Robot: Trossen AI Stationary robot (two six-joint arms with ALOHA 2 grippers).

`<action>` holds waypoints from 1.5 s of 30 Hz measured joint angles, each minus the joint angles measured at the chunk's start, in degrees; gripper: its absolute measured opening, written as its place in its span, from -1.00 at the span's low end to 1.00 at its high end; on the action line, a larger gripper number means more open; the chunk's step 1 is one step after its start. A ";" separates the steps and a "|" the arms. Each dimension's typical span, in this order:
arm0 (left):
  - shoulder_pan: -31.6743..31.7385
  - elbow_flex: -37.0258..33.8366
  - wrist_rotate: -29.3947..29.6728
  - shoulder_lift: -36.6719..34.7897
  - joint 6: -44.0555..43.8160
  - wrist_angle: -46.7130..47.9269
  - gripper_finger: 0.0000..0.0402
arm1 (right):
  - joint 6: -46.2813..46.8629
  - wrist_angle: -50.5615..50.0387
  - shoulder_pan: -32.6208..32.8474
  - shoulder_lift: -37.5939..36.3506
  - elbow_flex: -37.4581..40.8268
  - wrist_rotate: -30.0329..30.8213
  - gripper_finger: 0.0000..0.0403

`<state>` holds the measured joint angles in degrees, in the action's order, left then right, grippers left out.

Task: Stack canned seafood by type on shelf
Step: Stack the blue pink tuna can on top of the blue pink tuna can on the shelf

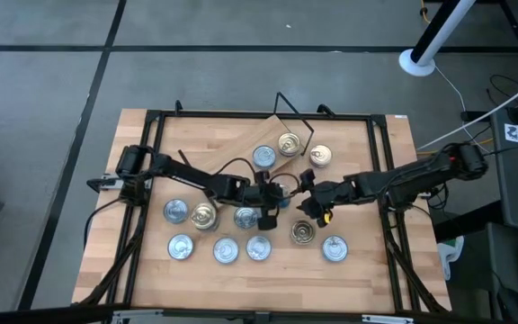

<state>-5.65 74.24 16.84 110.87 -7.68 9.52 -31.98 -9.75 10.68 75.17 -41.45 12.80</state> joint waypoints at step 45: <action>2.32 0.15 -3.08 0.00 -12.99 -3.75 -1.00 | 0.17 5.44 -0.20 8.61 0.04 6.45 0.26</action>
<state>-3.33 74.39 13.76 110.87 -20.67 5.77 -31.81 -4.31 10.48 83.78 -41.41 19.25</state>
